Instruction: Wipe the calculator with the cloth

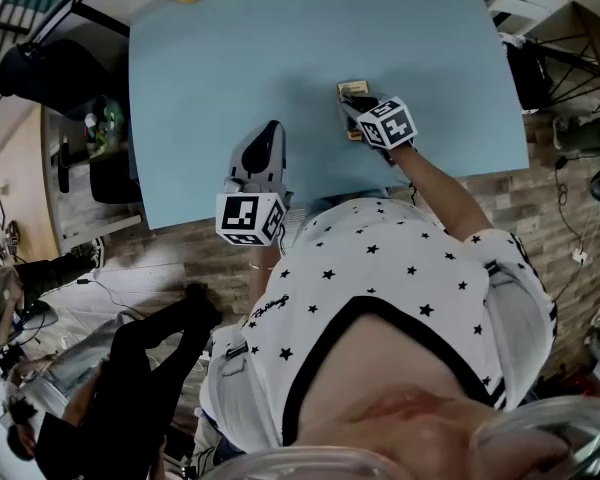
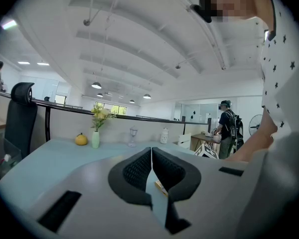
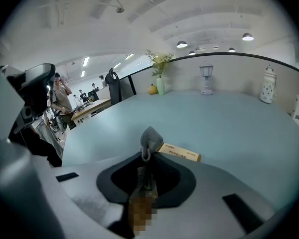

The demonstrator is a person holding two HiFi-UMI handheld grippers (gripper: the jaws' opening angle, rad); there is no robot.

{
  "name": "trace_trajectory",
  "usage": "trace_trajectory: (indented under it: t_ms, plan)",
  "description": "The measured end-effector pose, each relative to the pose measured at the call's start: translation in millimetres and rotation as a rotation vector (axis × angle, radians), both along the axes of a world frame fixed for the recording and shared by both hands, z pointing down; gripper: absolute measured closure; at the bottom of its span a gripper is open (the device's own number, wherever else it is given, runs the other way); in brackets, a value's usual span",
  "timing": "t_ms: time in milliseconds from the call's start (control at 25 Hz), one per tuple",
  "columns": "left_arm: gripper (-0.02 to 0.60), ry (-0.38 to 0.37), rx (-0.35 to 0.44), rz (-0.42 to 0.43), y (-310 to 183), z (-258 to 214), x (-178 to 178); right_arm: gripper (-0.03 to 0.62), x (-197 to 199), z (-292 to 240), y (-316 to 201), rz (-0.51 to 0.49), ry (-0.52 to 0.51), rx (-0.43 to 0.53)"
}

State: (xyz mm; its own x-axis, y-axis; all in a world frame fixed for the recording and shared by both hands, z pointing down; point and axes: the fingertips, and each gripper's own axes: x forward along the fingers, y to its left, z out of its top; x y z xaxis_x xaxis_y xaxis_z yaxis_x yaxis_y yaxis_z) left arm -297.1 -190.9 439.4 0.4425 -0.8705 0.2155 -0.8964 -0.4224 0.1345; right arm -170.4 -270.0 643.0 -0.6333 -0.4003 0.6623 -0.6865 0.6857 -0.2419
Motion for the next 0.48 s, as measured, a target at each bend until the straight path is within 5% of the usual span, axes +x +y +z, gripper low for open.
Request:
trace_trajectory:
  t_ms: [480]
  plan:
    - [0.551,0.000,-0.001,0.004,0.5,0.5,-2.7,0.542,6.2,5.5,-1.3,0.024,0.003,-0.017]
